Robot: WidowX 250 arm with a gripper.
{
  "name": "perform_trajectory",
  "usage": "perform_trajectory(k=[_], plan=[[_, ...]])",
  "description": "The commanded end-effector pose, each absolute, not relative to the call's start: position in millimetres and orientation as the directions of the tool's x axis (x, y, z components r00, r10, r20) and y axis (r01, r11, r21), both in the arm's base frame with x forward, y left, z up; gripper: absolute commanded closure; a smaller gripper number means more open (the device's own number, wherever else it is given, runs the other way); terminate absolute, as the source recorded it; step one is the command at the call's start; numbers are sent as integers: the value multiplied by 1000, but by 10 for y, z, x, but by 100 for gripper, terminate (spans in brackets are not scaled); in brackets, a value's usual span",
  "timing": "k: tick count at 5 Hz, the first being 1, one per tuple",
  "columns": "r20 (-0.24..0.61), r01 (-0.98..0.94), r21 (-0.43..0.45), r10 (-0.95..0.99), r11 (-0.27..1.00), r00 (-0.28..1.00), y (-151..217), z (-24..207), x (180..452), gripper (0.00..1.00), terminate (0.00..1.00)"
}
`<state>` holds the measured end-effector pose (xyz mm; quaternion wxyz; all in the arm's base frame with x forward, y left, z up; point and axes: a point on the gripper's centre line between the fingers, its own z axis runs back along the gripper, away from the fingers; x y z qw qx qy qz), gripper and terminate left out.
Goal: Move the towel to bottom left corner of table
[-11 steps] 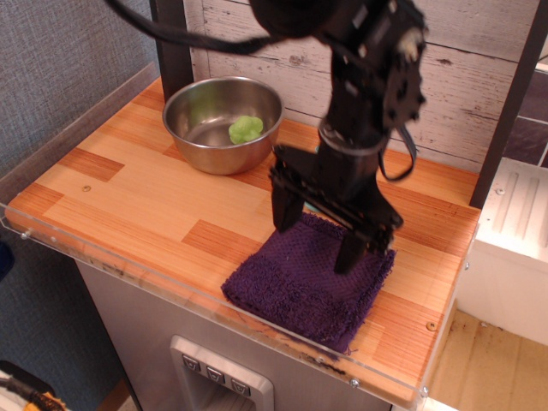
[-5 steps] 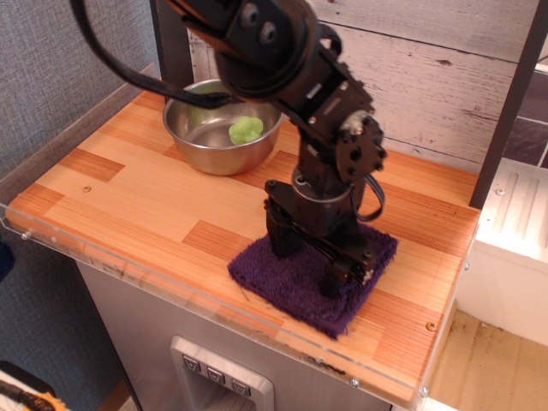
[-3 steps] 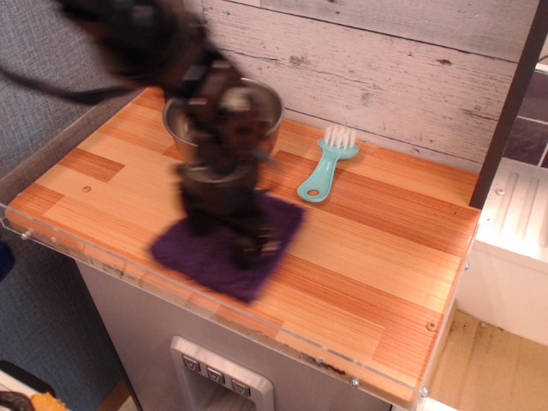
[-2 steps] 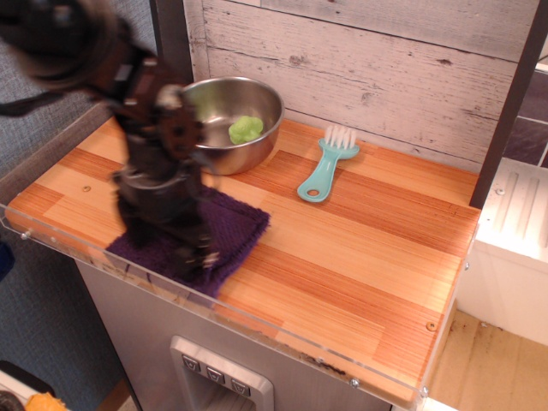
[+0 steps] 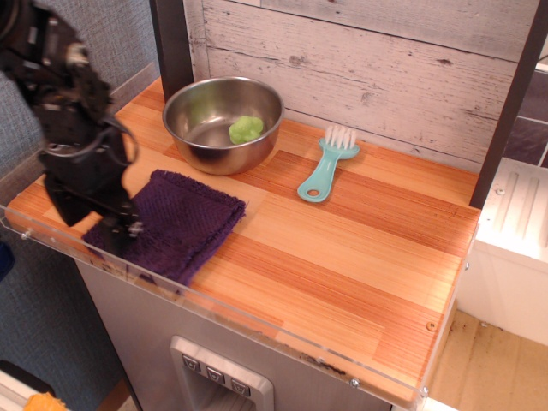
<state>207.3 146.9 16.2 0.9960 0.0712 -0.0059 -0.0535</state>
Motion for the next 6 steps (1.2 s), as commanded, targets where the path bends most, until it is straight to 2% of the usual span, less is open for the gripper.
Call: perform_trajectory(k=[1, 2, 3, 4, 6], plan=[[-31, 139, 147, -135, 979, 990, 1740, 155, 2044, 0, 0], [10, 154, 187, -159, 970, 987, 1639, 445, 2084, 0, 0], [38, 128, 216, -139, 968, 990, 1643, 629, 2019, 0, 0], [46, 102, 234, -115, 967, 992, 1677, 695, 1943, 0, 0], [130, 64, 203, -92, 977, 987, 1299, 1053, 2030, 0, 0]])
